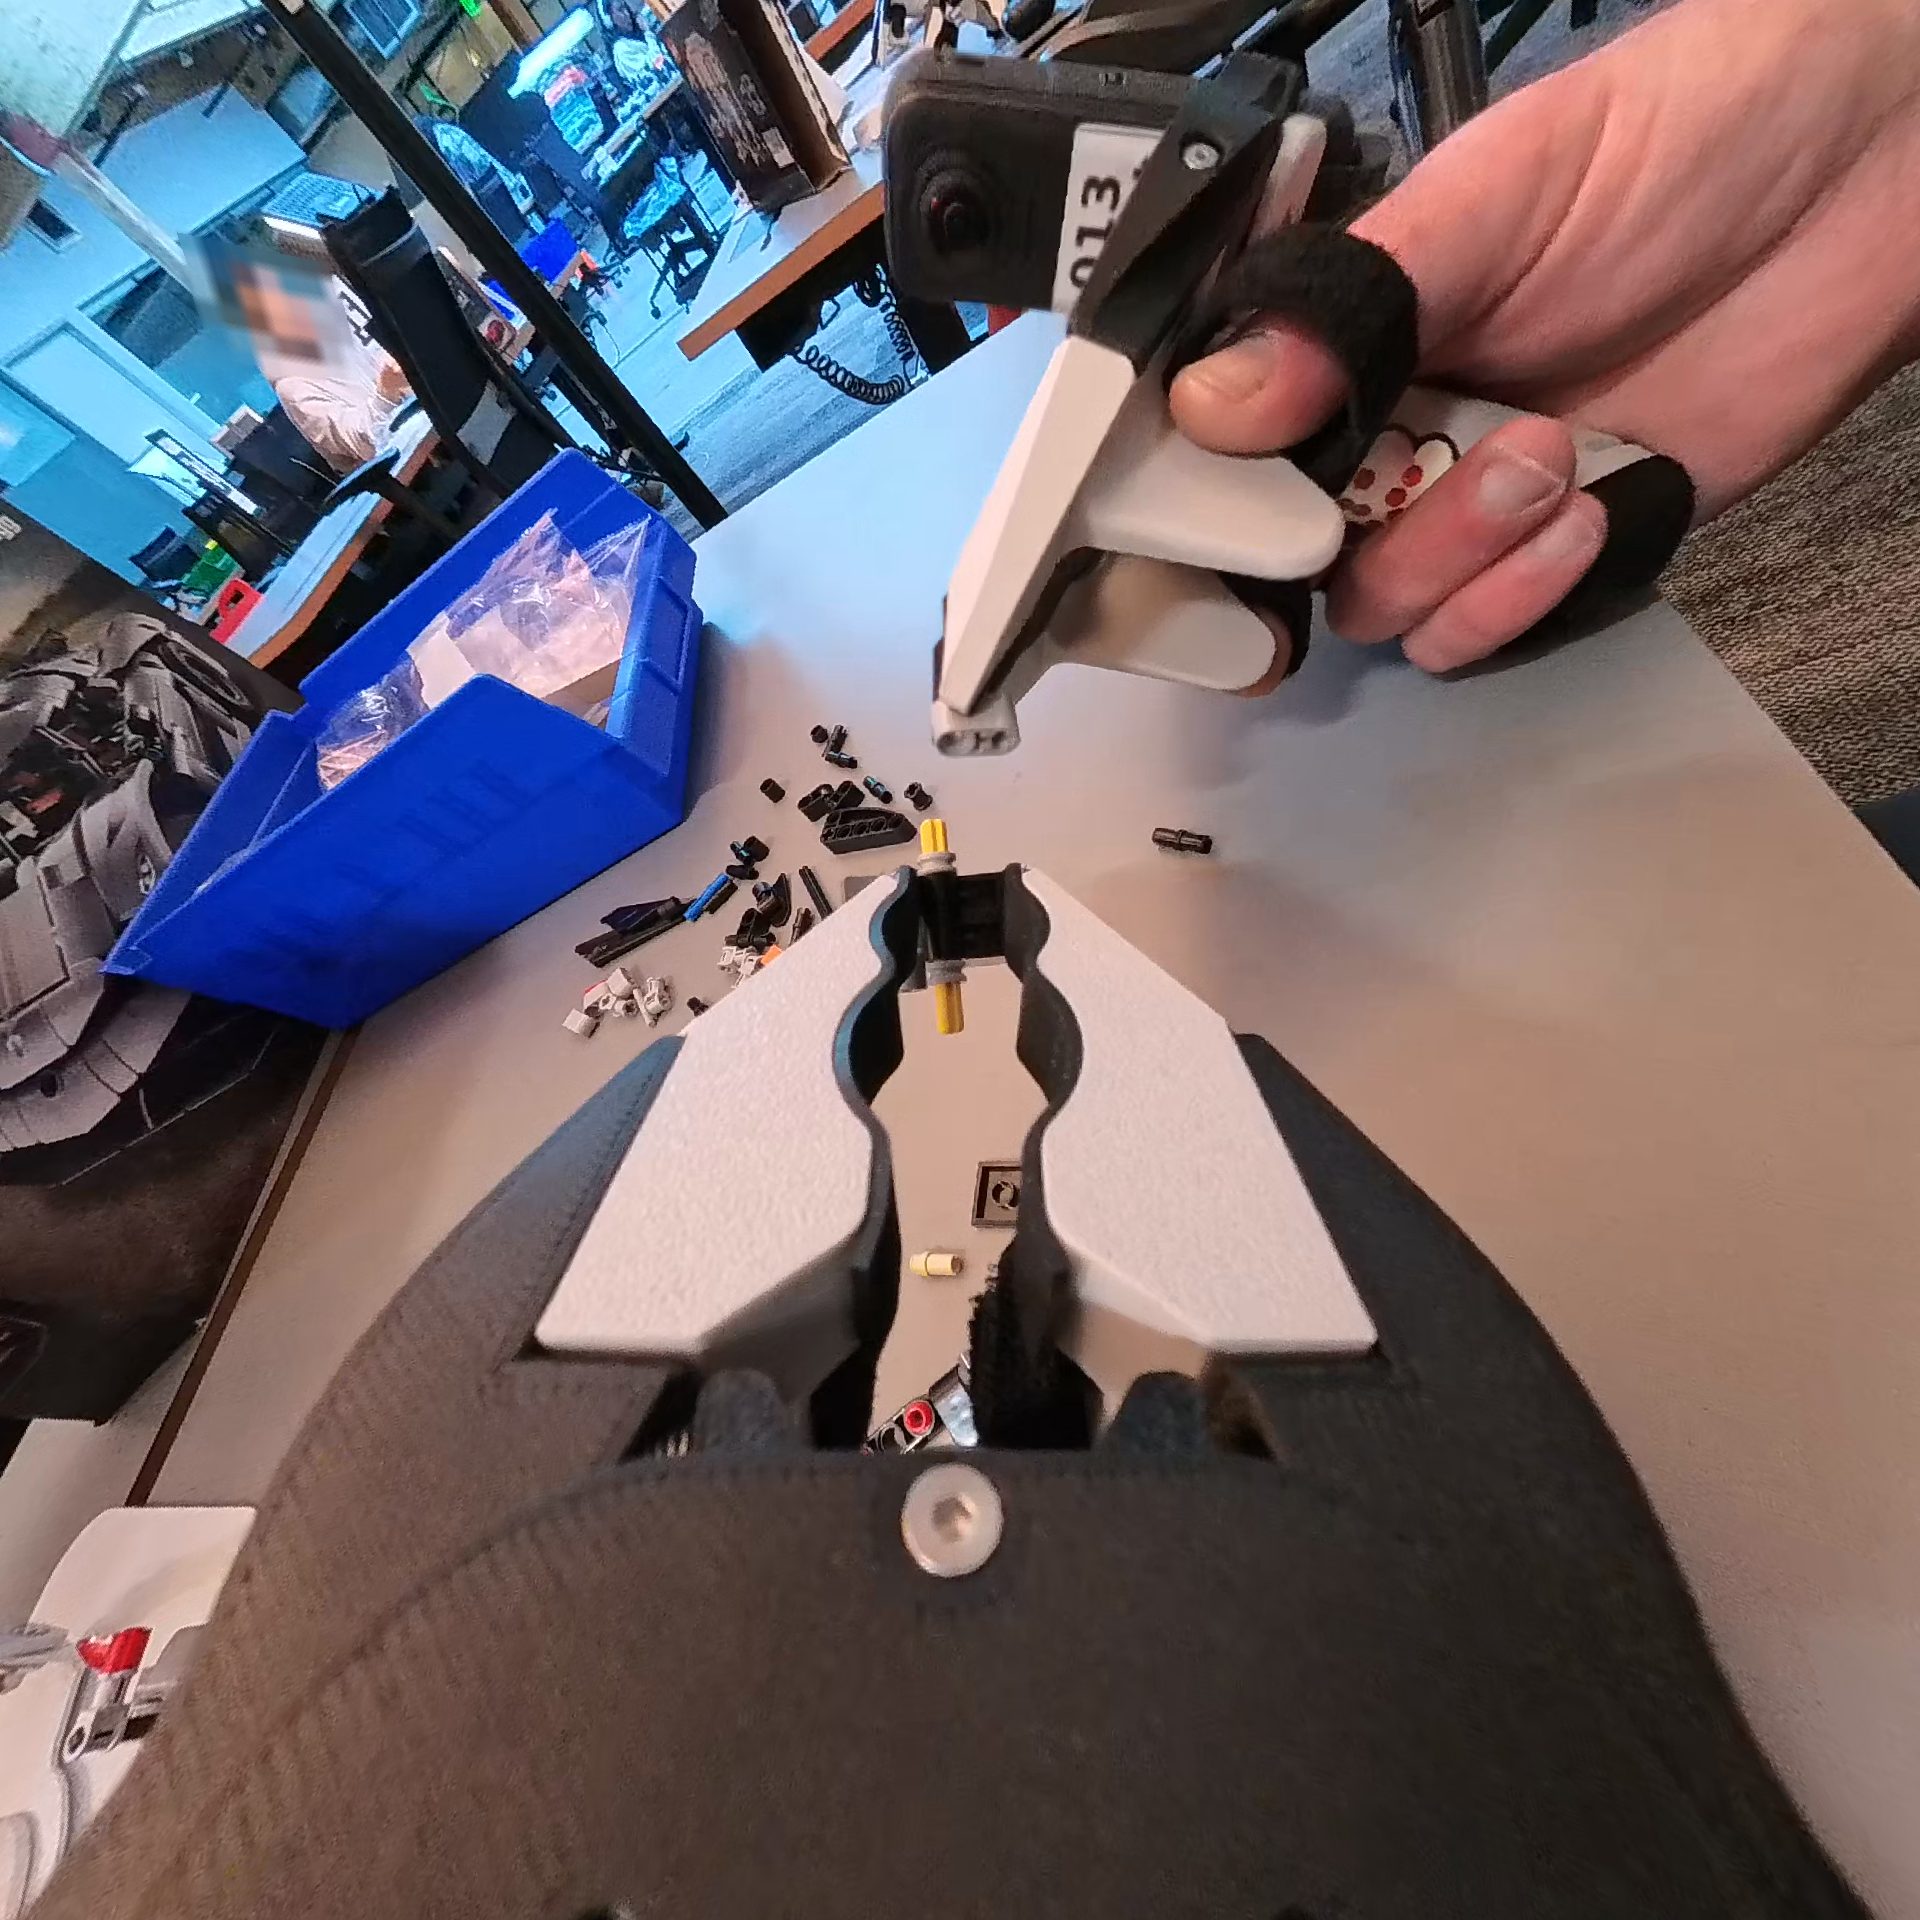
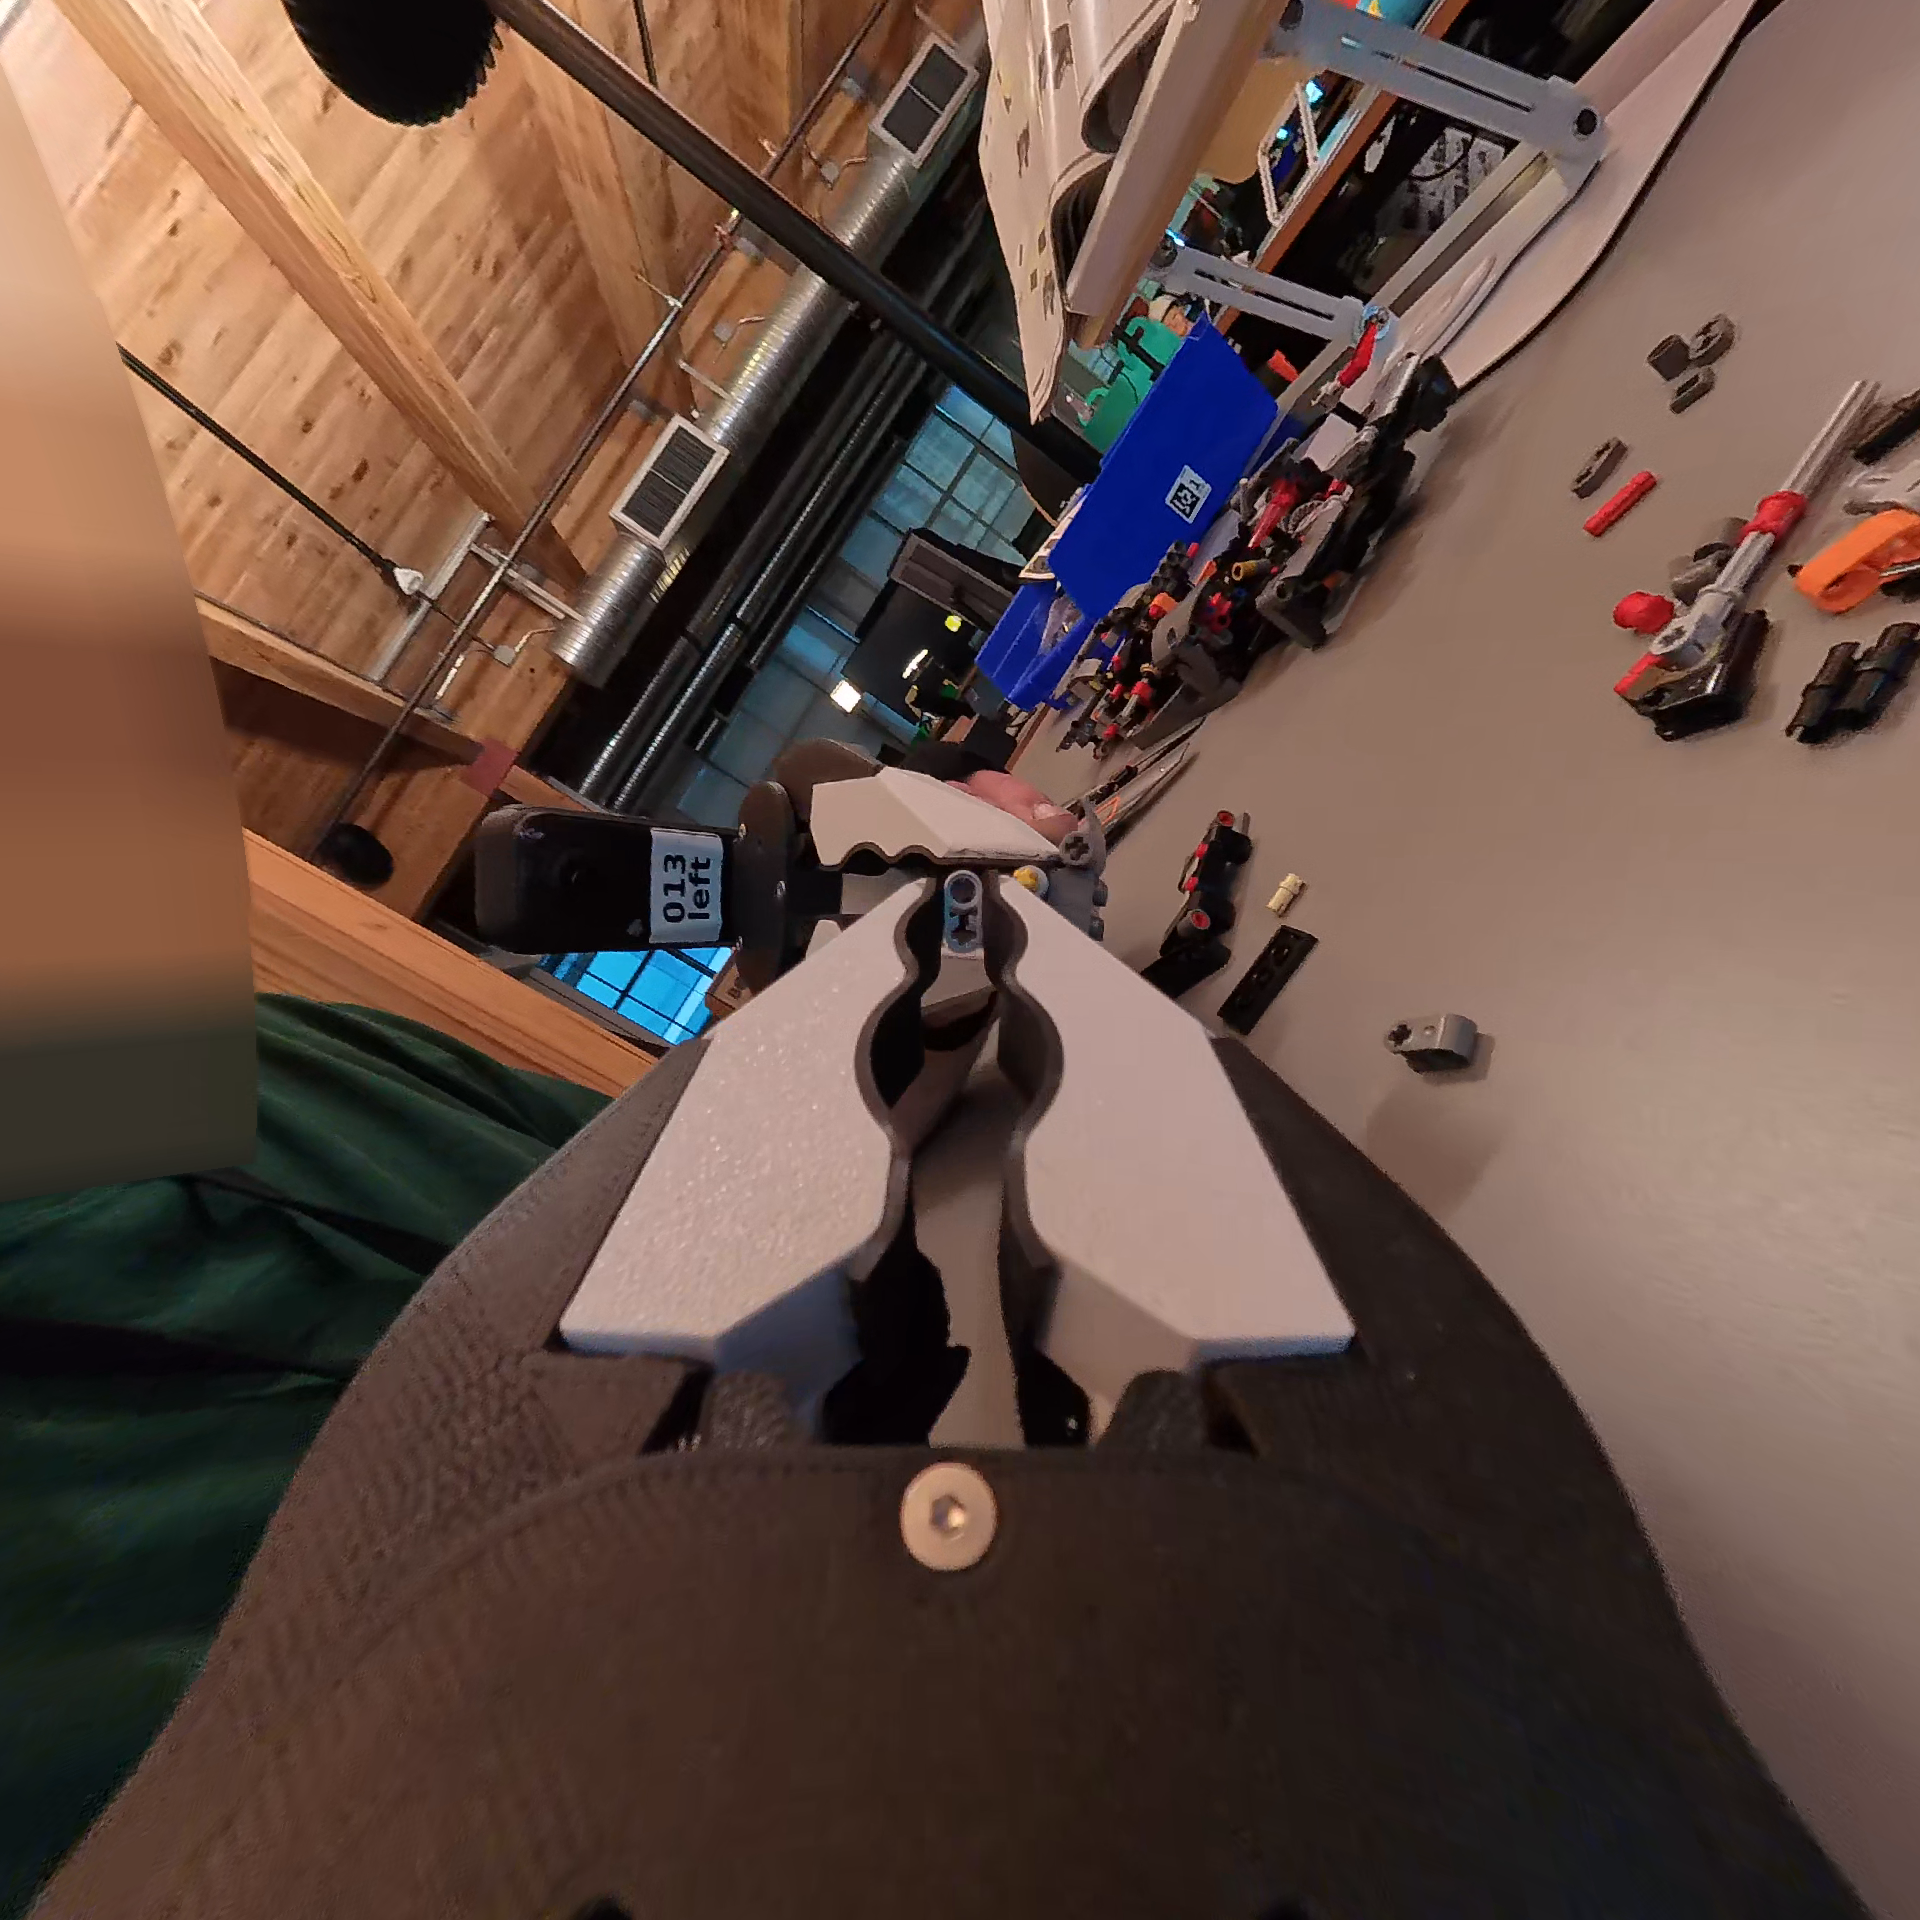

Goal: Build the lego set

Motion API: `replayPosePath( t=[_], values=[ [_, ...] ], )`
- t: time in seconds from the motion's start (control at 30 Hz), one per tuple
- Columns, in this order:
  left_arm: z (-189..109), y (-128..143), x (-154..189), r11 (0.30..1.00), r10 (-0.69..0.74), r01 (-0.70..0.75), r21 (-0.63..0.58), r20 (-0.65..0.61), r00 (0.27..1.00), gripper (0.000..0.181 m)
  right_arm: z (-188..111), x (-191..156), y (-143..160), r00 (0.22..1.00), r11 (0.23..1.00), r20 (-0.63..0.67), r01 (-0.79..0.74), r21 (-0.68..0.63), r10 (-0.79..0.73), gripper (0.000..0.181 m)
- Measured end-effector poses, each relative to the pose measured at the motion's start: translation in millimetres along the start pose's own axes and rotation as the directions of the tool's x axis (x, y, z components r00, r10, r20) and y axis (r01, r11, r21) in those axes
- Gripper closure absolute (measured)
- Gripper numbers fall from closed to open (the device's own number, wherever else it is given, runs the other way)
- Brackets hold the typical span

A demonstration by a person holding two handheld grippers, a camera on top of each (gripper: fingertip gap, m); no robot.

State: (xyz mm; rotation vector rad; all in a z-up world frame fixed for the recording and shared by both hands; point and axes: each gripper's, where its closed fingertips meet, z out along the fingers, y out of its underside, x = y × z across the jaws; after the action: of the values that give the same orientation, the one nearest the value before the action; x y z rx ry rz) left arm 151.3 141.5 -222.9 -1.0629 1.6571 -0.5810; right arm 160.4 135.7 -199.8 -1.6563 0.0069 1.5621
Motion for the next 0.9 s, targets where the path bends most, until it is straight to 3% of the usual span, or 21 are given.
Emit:
replayPosePath(
  t=[0.4,0.53,0.6,0.67,0.8,0.9],
  values=[
    [2,4,0,1.0,-0.016,0.016,-0.006,-0.01,1.0,0.167,1,3,3,0.999,0.999,-0.029,0.014,-0.029,-0.015,0.176],
    [4,7,3,1.0,-0.024,0.023,-0.02,-0.032,0.999,0.167,-2,11,21,0.981,0.966,-0.111,0.131,-0.222,-0.158,0.176],
    [5,9,3,0.999,-0.03,0.029,-0.026,-0.041,0.999,0.167,-7,18,34,0.925,0.879,-0.152,0.266,-0.395,-0.349,0.176],
    [5,10,4,0.999,-0.034,0.032,-0.03,-0.046,0.998,0.167,-15,30,40,0.797,0.729,-0.177,0.405,-0.552,-0.577,0.176],
    [6,13,3,0.999,-0.04,0.039,-0.036,-0.048,0.998,0.167,-23,46,49,0.503,0.363,-0.054,0.54,-0.759,-0.863,0.176],
    [6,14,2,0.998,-0.049,0.047,-0.037,-0.049,0.998,0.167,-29,60,64,0.344,0.104,0.107,0.543,-0.833,-0.933,0.176]
  ],
)
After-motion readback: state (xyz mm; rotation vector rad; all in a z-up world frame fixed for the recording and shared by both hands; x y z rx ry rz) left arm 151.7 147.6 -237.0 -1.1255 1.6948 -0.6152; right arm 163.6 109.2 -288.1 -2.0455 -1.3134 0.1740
